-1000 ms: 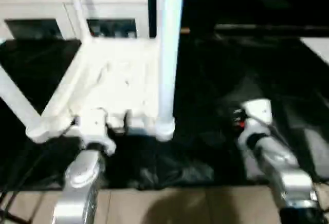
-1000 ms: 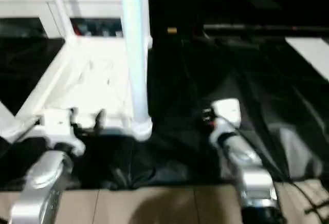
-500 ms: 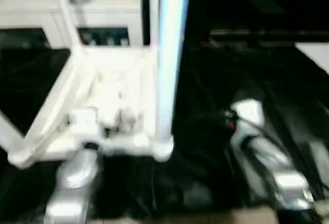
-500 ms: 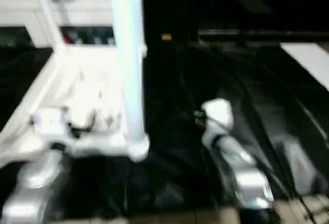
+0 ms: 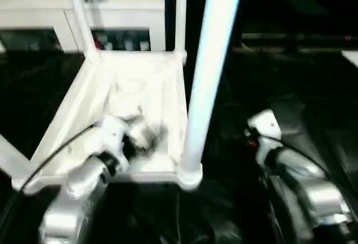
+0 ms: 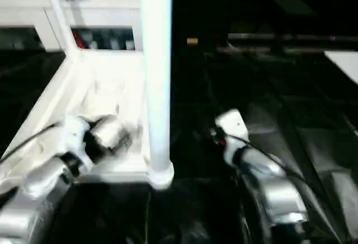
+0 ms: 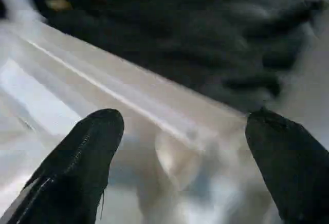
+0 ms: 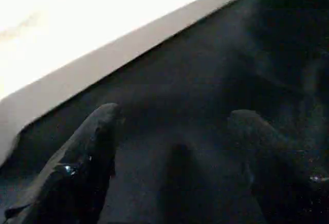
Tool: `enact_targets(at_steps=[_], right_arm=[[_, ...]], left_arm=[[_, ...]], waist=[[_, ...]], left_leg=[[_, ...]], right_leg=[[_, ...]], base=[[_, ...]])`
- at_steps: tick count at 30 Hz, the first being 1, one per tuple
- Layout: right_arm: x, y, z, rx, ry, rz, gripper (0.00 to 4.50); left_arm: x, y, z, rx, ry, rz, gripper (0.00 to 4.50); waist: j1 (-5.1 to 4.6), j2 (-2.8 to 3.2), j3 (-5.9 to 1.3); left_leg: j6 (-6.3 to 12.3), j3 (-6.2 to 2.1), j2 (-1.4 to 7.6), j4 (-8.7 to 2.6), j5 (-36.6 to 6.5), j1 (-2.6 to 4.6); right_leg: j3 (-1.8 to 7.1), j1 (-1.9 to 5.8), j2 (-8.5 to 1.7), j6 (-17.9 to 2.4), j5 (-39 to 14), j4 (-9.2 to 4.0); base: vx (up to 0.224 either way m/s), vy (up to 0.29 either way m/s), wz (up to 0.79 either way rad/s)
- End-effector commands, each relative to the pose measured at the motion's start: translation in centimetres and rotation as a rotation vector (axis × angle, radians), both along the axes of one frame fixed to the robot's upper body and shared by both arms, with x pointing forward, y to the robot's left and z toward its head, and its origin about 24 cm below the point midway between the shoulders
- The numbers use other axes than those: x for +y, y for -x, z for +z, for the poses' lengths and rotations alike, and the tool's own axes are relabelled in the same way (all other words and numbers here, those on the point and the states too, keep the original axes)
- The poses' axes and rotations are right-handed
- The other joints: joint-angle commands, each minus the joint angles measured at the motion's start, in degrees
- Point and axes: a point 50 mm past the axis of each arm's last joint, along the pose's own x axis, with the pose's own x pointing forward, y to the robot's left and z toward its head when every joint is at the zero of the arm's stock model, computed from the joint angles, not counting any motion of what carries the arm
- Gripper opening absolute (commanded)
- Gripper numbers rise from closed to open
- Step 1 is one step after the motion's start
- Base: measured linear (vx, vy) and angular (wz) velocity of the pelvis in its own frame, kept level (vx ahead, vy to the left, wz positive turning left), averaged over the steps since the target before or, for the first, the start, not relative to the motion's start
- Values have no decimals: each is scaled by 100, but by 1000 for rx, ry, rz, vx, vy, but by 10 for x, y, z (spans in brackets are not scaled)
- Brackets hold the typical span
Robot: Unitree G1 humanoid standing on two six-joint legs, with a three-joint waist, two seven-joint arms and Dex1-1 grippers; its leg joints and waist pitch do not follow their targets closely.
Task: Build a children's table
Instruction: Move to table, then rotate leg to tighten
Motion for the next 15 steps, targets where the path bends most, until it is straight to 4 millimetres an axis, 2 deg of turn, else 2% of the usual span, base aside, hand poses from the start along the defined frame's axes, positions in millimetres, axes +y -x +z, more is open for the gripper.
enact_targets(at_steps=[1,2,3,4,5,6,7,8,10,11,12,15], right_arm=[[3,5,0,17,-6,94,375],[2,8,2,31,-2,147,375],[2,11,4,41,0,189,375],[2,11,4,41,0,189,375],[0,12,5,55,7,222,375],[-1,13,5,61,14,242,375],[-4,15,6,79,33,285,375],[-5,15,6,87,43,305,375],[-6,16,6,92,47,316,375],[-6,16,6,96,49,332,375],[-6,17,6,100,52,354,375],[-5,19,7,110,53,385,375]], left_arm=[[-3,0,0,32,-9,-110,435],[-3,-1,0,51,-26,-166,435],[-2,-1,0,66,-37,-210,435],[-2,-1,0,66,-37,-210,410],[-2,-3,0,82,-55,-257,401],[-2,-4,-1,92,-70,-283,401],[-4,-8,-4,110,-125,-347,393],[-5,-10,-6,117,-155,-380,376],[-6,-11,-7,121,-172,-398,361],[-7,-13,-9,129,-185,-420,350],[-8,-15,-12,138,-197,-438,342],[-9,-18,-18,146,-236,-476,311]], waist=[[-13,25,-187],[-14,42,-127],[-15,27,-140],[-6,19,-149],[14,27,-157],[14,26,-160],[17,98,-159],[36,67,-168],[36,59,-168],[41,118,-173],[28,78,-178],[15,100,-207]], left_leg=[[399,-105,467,-625,-1416,146],[134,-56,485,-676,-2126,201],[-52,-37,498,-672,-2326,224],[-82,-19,492,-669,-2312,235],[-72,36,496,-675,-2127,247],[-69,40,508,-679,-2057,229],[-86,37,508,-689,-2016,217],[-103,61,501,-687,-2095,248],[-96,64,508,-695,-2000,210],[-102,53,517,-703,-1906,186],[-91,59,517,-702,-1930,174],[-25,65,513,-690,-1791,176]], right_leg=[[124,217,-260,-1736,-226,-437],[140,168,-262,-1654,-1084,-514],[171,156,-300,-1560,-1474,-533],[178,147,-309,-1518,-1557,-554],[202,118,-325,-1445,-1589,-586],[207,123,-333,-1438,-1572,-578],[204,131,-336,-1433,-1553,-567],[206,93,-310,-1327,-1686,-597],[212,117,-335,-1345,-1624,-590],[206,132,-351,-1368,-1566,-573],[199,131,-346,-1362,-1587,-582],[199,131,-330,-1436,-1292,-575]], base=[[-81,2,3],[-115,7,5],[-75,6,4],[-66,0,6],[0,0,0],[-58,-6,5],[-52,0,2],[-52,0,2],[0,0,0],[0,0,0],[0,0,0],[0,0,0]])
